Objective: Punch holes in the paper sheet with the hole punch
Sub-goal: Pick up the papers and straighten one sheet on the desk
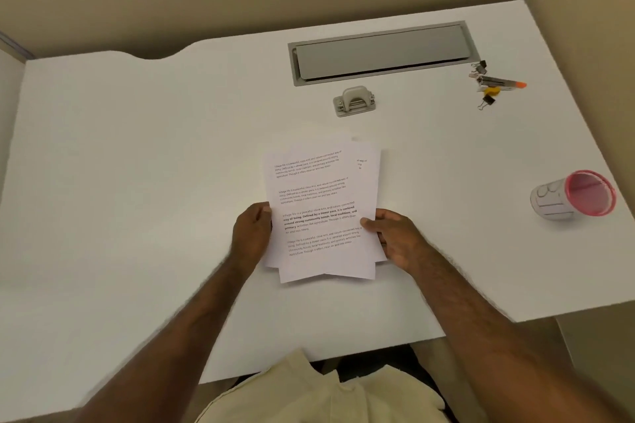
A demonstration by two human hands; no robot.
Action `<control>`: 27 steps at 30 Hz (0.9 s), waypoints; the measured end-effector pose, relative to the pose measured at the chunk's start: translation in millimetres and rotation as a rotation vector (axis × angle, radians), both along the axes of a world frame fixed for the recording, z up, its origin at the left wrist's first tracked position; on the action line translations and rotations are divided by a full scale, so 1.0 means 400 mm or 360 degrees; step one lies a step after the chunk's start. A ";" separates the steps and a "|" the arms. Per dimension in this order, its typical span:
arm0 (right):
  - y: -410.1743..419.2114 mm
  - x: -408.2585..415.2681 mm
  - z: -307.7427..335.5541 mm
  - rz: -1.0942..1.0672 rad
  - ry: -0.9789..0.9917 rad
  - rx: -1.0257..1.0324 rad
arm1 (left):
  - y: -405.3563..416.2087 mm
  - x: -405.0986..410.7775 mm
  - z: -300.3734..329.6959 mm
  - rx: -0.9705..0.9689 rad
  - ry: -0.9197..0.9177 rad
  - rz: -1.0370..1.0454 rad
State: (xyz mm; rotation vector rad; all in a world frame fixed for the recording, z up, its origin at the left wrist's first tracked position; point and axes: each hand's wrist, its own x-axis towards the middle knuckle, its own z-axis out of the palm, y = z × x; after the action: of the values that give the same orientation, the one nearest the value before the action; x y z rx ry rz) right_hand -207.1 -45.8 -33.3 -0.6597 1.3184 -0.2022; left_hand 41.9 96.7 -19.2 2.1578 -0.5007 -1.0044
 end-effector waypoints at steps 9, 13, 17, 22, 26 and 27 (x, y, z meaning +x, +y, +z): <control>-0.021 -0.104 0.023 0.0227 0.0109 -0.0159 | -0.075 -0.062 0.009 -0.0074 0.0113 -0.0099; -0.019 -0.120 0.034 0.0195 0.0098 -0.0195 | -0.087 -0.077 0.003 -0.0078 0.0091 -0.0151; -0.014 -0.121 0.033 0.0127 0.0154 -0.0185 | -0.091 -0.082 0.000 -0.0145 0.0071 -0.0186; -0.010 -0.124 0.026 0.0143 0.0163 -0.0203 | -0.081 -0.074 -0.015 -0.0143 0.0070 -0.0212; -0.013 -0.125 0.024 0.0158 0.0153 -0.0213 | -0.083 -0.066 -0.033 -0.0134 0.0031 -0.0220; -0.015 -0.124 0.024 0.0164 0.0155 -0.0215 | -0.084 -0.063 -0.036 -0.0133 0.0028 -0.0213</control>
State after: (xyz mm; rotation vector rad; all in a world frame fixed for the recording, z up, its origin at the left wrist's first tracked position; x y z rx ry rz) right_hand -256.5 -51.6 -23.7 -0.8592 1.3686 -0.1781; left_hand 16.6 62.9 -33.6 2.0617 -0.6745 -1.0552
